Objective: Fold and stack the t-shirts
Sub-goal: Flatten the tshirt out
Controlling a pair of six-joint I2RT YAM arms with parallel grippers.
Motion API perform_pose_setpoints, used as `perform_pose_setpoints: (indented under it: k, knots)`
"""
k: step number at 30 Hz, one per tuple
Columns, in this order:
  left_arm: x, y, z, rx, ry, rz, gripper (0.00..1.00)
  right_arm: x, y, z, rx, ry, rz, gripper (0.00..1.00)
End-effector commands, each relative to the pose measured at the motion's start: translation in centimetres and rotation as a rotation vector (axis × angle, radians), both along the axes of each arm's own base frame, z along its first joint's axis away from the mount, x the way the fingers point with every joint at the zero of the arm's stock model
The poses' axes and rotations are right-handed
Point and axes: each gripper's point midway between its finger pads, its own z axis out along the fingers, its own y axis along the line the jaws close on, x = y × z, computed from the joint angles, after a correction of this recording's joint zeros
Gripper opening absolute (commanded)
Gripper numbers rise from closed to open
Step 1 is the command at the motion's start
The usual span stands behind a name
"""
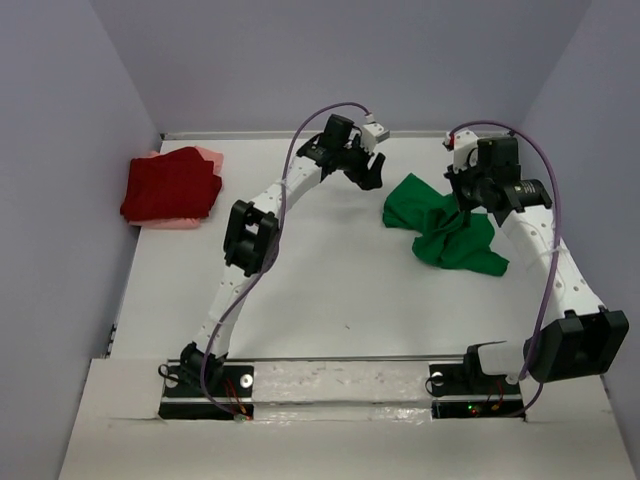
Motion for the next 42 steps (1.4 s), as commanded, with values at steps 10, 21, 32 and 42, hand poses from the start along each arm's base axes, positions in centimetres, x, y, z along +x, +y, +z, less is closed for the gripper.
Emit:
perform_pose_setpoints:
  k: [10, 21, 32, 42]
  knots:
    - [0.5, -4.2, 2.7, -0.170, -0.003, 0.059, 0.82, -4.4, 2.4, -2.0, 0.109, 0.144, 0.096, 0.00]
    - [-2.4, -6.3, -1.9, -0.136, 0.149, 0.035, 0.81, -5.5, 1.3, -1.8, 0.055, 0.148, 0.082, 0.00]
    - [-5.5, -6.0, -6.1, -0.018, 0.246, 0.007, 0.69, -6.0, 0.7, -2.1, 0.026, 0.150, 0.072, 0.00]
    - [-7.0, -4.4, -9.3, 0.095, 0.279, 0.003, 0.67, -6.5, 0.6, -1.8, 0.022, 0.156, 0.075, 0.00]
